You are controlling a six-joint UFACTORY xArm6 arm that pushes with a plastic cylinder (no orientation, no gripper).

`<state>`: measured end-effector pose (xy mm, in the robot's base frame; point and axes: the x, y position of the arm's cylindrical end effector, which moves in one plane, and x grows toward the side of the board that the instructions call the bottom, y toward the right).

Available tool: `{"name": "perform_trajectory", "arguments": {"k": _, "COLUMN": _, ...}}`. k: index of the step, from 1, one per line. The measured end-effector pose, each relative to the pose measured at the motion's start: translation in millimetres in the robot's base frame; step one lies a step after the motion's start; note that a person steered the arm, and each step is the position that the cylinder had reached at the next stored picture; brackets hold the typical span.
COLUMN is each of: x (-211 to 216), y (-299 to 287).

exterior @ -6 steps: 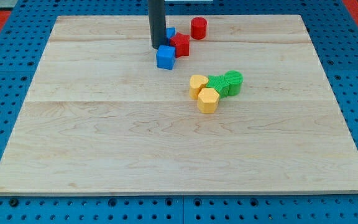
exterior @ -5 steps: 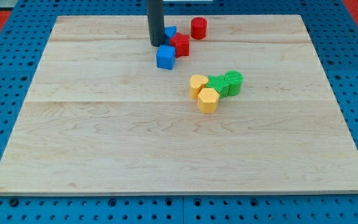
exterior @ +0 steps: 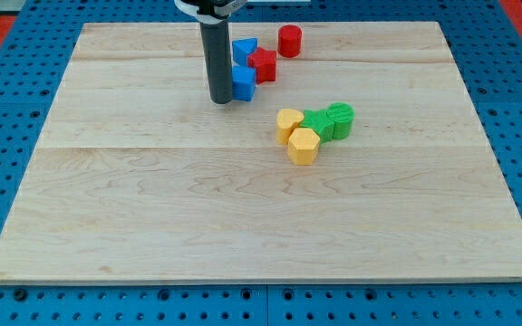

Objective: Move group of blocks up

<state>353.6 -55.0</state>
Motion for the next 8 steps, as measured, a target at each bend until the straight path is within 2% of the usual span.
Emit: {"name": "perform_trajectory", "arguments": {"k": 8, "x": -63.3, "y": 27.9}}
